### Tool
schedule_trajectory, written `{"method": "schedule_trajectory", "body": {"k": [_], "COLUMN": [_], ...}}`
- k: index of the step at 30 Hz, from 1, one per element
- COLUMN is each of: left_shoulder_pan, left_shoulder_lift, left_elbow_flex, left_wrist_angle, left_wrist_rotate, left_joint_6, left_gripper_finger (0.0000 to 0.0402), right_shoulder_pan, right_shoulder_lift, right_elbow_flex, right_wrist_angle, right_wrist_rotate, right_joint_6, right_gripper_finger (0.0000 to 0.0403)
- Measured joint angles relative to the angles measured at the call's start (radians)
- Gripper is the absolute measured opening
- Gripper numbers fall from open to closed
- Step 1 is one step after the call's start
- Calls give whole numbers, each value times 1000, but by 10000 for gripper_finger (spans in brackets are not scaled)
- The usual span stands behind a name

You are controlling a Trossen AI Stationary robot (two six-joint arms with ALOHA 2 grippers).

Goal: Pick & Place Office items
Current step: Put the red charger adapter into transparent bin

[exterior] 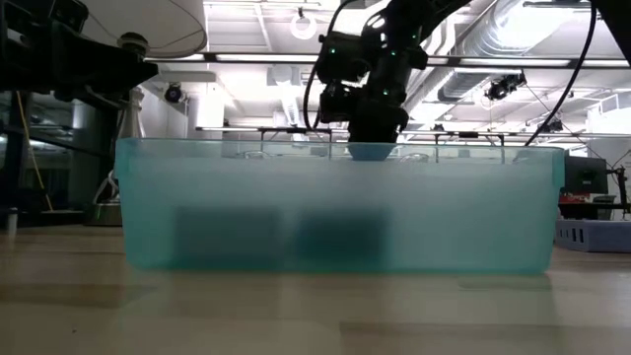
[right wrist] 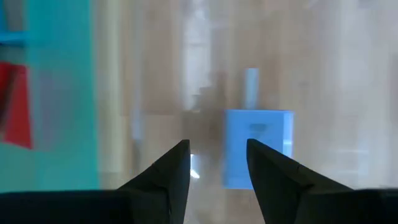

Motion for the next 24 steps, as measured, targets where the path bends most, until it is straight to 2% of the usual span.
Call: {"method": "schedule_trajectory", "body": {"k": [6,13,19,24], "left_shoulder_pan": [0,0,0,0], "left_shoulder_lift": [0,0,0,0], "left_elbow_flex": [0,0,0,0], "left_wrist_angle": [0,0,0,0], "left_wrist_rotate": [0,0,0,0], "left_joint_6": [0,0,0,0], "left_gripper_finger": [186,186,186,186], "right_shoulder_pan": [22,68,127,220], "right_shoulder_lift": [-77,-217,-312,-345], "right_elbow_flex": [1,2,-1,-47], "right_wrist_angle": [15,-44,-224,-331], "right_wrist_rotate": [135,188,191,266], "right_joint_6": [-4,7,143,271], "right_gripper_finger": [144,144,144,144]}}
